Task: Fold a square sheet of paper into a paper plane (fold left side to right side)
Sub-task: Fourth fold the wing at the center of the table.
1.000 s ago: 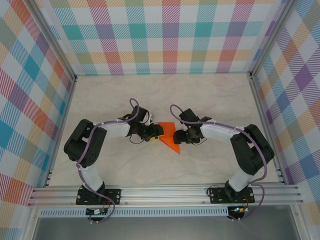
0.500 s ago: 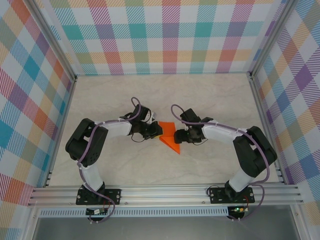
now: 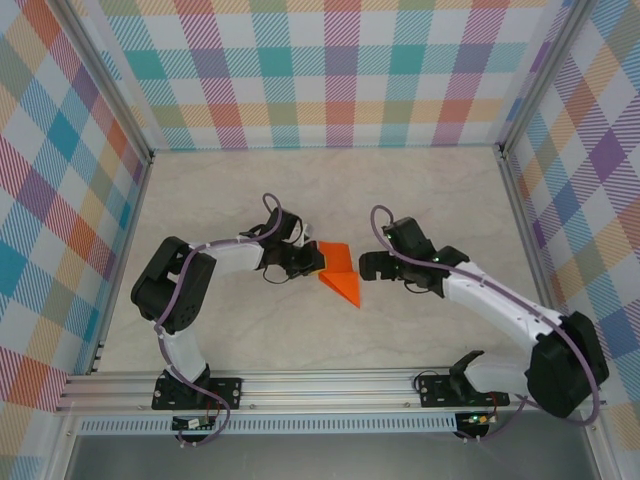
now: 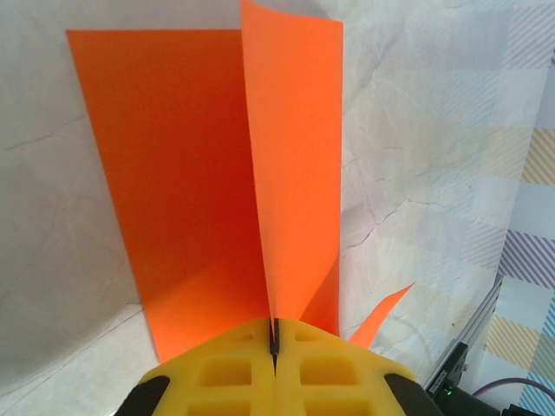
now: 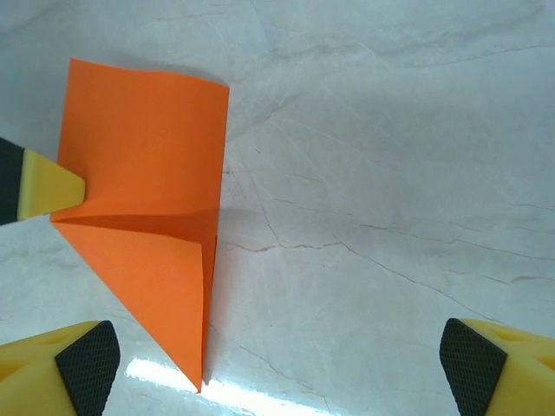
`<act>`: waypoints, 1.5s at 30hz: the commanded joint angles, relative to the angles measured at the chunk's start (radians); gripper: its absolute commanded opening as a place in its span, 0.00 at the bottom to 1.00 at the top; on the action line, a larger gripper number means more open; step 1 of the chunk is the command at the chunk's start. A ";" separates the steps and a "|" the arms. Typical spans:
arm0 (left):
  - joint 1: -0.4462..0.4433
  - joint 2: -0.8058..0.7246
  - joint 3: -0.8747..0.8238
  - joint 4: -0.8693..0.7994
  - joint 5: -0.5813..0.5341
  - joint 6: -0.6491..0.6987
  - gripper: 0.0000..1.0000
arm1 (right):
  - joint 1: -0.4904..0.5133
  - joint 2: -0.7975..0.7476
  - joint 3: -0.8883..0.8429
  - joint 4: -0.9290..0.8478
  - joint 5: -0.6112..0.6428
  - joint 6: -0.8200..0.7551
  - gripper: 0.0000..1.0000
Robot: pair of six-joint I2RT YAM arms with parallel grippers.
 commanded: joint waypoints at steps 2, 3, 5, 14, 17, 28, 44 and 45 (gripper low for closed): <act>-0.016 0.018 0.038 -0.007 0.002 -0.006 0.00 | 0.049 -0.112 -0.083 0.027 0.044 -0.010 0.98; -0.017 0.019 0.039 -0.006 0.002 -0.010 0.00 | 0.068 -0.132 -0.095 0.038 0.057 -0.007 0.98; -0.017 0.024 0.043 -0.003 0.002 -0.011 0.00 | 0.131 -0.166 -0.123 0.053 0.125 -0.002 0.97; -0.023 0.024 0.050 -0.015 0.003 -0.015 0.00 | 0.474 -0.166 -0.208 0.157 0.491 -0.049 0.91; -0.023 0.019 0.056 -0.027 -0.005 -0.014 0.00 | 0.552 -0.140 -0.251 0.248 0.582 -0.096 0.88; -0.028 0.019 0.083 -0.065 -0.010 -0.006 0.00 | 0.599 0.130 -0.233 0.452 0.645 -0.211 0.85; -0.031 0.015 0.094 -0.087 -0.018 0.000 0.00 | 0.483 0.374 -0.146 0.599 0.558 -0.302 0.73; -0.031 0.014 0.097 -0.090 -0.016 0.001 0.00 | 0.481 0.388 -0.139 0.605 0.557 -0.306 0.73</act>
